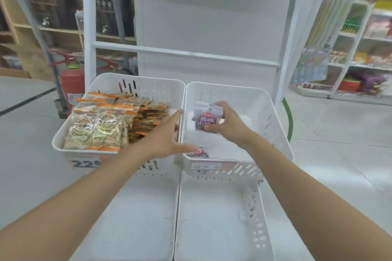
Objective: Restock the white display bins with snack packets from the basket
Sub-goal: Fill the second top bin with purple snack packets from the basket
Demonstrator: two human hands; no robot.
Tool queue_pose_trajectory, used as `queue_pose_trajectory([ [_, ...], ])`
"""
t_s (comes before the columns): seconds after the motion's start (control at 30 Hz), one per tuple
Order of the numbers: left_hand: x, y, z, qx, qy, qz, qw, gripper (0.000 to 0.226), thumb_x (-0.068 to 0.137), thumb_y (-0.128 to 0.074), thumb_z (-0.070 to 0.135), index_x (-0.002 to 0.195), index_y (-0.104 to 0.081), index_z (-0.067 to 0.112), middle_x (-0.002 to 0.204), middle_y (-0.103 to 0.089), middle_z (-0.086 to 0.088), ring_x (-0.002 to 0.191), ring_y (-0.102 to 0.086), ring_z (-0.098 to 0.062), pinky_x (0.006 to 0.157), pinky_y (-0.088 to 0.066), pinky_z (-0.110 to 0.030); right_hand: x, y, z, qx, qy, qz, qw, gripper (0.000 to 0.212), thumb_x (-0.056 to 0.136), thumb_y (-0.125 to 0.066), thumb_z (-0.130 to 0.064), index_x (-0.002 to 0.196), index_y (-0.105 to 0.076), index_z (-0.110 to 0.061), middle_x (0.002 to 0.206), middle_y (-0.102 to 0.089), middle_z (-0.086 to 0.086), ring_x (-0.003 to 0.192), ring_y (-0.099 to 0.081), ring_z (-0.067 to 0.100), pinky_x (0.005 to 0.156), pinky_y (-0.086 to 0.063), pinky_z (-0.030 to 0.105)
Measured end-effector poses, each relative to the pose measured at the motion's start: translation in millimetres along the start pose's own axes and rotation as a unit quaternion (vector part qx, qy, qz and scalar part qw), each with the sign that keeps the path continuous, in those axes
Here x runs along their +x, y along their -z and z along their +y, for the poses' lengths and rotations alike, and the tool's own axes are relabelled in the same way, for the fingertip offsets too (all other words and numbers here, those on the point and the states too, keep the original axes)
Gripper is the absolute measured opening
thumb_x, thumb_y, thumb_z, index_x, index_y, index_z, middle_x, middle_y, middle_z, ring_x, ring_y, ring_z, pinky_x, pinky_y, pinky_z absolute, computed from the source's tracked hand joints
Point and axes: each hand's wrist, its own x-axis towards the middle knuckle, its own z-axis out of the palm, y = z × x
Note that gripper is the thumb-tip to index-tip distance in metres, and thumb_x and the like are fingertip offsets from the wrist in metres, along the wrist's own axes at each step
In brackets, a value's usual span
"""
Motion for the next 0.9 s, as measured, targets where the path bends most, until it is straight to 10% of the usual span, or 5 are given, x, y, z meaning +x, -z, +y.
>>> queue_pose_trajectory([
  [0.1,7,-6,-16,0.003,-0.028,0.014,1.0,0.122,0.064,-0.078,0.063,0.156,-0.005,0.031,0.147,-0.036,-0.006,0.116,-0.044,-0.017,0.094,-0.039,-0.025,9,-6,22,-0.096,-0.08,-0.183,0.975,0.043,0.082,-0.074,-0.01,0.117,-0.051,-0.016,0.107,-0.054,0.0,0.092,-0.05,0.013,0.076,-0.041,0.019],
  [0.23,8,-9,-20,-0.006,-0.039,0.028,0.999,0.131,0.05,-0.064,0.082,0.156,-0.006,0.033,0.139,-0.041,-0.005,0.1,-0.044,-0.012,0.086,-0.041,-0.025,12,4,26,0.047,-0.164,-0.258,0.951,0.027,0.096,-0.058,-0.029,0.121,-0.056,-0.018,0.112,-0.058,-0.002,0.1,-0.057,0.011,0.083,-0.046,0.026],
  [0.47,0,-8,-13,0.01,-0.032,0.059,0.998,0.116,0.061,-0.068,0.074,0.155,-0.019,0.029,0.131,-0.046,-0.005,0.096,-0.049,-0.017,0.083,-0.044,-0.029,-11,-3,19,-0.054,-0.101,-0.132,0.985,0.044,0.089,-0.067,-0.039,0.13,-0.053,-0.033,0.136,-0.047,-0.009,0.131,-0.041,0.011,0.097,-0.04,0.026],
  [0.67,-60,-22,13,-0.008,-0.078,0.19,0.979,0.044,0.072,-0.083,0.041,0.106,-0.061,0.025,0.085,-0.052,0.01,0.072,-0.051,-0.008,0.068,-0.044,-0.033,-107,-18,-21,-0.056,0.042,0.105,0.992,0.037,0.081,-0.073,-0.019,0.114,-0.061,-0.028,0.112,-0.062,-0.012,0.093,-0.061,0.008,0.077,-0.047,0.019],
  [0.9,-208,-79,-1,-0.055,0.043,0.039,0.997,0.033,0.08,-0.078,0.04,0.104,-0.061,0.024,0.088,-0.057,0.01,0.072,-0.054,-0.008,0.069,-0.049,-0.032,-253,-70,2,-0.158,-0.098,-0.12,0.975,0.029,0.083,-0.074,-0.022,0.111,-0.066,-0.02,0.104,-0.066,0.0,0.083,-0.061,0.015,0.081,-0.052,0.03],
])
